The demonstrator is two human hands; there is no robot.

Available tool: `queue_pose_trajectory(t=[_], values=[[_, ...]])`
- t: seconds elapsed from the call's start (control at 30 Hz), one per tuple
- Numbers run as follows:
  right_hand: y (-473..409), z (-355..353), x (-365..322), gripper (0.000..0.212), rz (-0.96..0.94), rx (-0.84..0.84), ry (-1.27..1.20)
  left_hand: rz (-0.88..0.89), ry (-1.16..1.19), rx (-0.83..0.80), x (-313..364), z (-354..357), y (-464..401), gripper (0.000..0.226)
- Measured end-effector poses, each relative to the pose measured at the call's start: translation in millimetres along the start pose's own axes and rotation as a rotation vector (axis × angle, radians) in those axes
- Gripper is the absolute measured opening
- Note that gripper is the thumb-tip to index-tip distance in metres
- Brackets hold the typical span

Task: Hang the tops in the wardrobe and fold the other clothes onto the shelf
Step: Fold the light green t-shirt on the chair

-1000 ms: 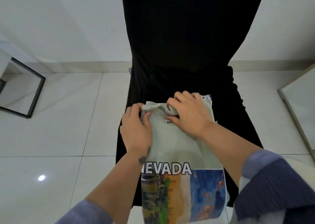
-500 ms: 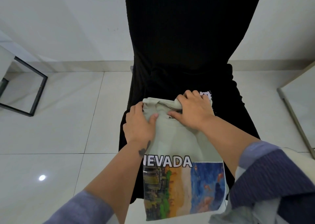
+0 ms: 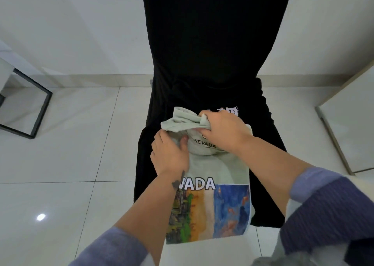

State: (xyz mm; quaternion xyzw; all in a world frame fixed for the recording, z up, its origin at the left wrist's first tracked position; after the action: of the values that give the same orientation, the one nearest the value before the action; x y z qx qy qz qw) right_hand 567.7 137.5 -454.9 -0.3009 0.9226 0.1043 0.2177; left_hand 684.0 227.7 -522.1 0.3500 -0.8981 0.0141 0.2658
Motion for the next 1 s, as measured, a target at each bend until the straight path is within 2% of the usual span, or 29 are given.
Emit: queue_pose_trajectory(t=[0.13, 0.3, 0.43, 0.57, 0.63, 0.7, 0.8, 0.83, 0.9, 1.0], values=[[23, -32, -5, 0.027, 0.093, -0.058, -0.348, -0.06, 0.158, -0.002, 2, -3, 38, 0.06], [79, -80, -41, 0.029, 0.083, -0.107, -0.471, -0.204, 0.229, -0.007, 5, -25, 102, 0.057], [151, -147, -87, 0.019, 0.032, -0.041, -0.59, -0.288, 0.42, 0.043, 24, -56, 179, 0.056], [228, -229, -129, 0.019, -0.018, 0.037, -0.618, -0.479, 0.672, -0.047, 34, -63, 267, 0.062], [263, -279, -143, 0.025, -0.037, 0.106, -0.626, -0.528, 0.819, -0.139, 55, -71, 296, 0.066], [297, -331, -148, 0.021, -0.036, 0.208, -0.651, -0.532, 0.971, -0.194, 82, -87, 316, 0.071], [350, -407, -137, 0.02, -0.013, 0.416, -0.667, -0.5, 1.107, -0.221, 115, -103, 329, 0.095], [369, -427, -130, 0.022, -0.003, 0.479, -0.667, -0.493, 1.116, -0.216, 125, -109, 334, 0.093], [409, -459, -112, 0.021, 0.017, 0.602, -0.694, -0.452, 1.127, -0.203, 147, -127, 348, 0.072], [471, -488, -69, 0.021, 0.118, 0.799, -0.705, -0.325, 0.984, -0.1, 182, -160, 363, 0.052]])
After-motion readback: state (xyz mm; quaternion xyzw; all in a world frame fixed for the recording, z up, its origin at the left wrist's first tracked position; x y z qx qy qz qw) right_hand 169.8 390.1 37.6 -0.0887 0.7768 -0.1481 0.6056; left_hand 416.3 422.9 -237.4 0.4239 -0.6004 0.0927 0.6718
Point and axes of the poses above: each hand's wrist, its own y-axis away from the middle knuckle, its own z-axis out of the palm, x = y × z, the point moved 9 cm from there along -y, towards the middle knuckle, and after that the axes turned 10 degrees about -y, right-handed, at the moved point
